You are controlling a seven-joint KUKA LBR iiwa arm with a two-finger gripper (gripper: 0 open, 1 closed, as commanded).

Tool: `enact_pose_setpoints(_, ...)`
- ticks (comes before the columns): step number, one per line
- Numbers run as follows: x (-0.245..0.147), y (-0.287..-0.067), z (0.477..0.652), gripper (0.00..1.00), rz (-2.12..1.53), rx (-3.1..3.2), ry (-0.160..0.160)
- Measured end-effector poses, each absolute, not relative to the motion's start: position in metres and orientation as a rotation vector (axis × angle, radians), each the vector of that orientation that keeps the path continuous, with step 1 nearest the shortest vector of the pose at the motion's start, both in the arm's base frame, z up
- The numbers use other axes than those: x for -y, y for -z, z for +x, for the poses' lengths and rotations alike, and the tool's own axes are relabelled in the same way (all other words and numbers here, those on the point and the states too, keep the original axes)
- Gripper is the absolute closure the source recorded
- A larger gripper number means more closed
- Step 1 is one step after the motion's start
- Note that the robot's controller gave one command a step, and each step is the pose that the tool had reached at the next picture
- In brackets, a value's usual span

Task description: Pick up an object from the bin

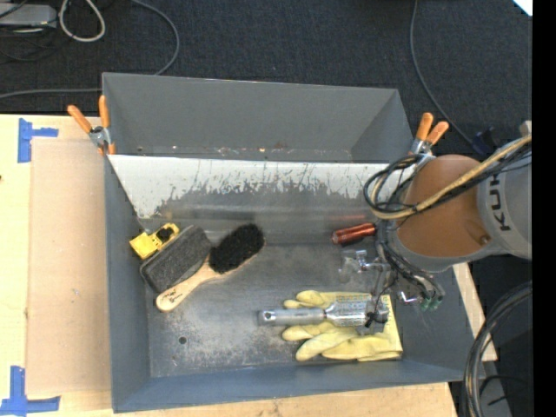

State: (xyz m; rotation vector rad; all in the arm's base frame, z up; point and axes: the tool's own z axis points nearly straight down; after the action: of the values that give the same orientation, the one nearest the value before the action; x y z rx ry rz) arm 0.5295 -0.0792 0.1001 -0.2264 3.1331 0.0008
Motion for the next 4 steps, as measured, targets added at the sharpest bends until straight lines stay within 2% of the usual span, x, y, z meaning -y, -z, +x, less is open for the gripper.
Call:
enact_pose_setpoints(1, 0.067, -0.163, 0.533, 0.0, -0.336, -3.107, 0.008)
enact_pose_setpoints(2, 0.072, -0.077, 0.525, 0.0, -0.262, -3.138, -0.006)
enact_pose_setpoints(3, 0.051, -0.07, 0.508, 0.0, -0.662, -3.053, 0.009)
enact_pose_setpoints(4, 0.069, -0.075, 0.524, 1.0, -0.3, -3.133, -0.005)
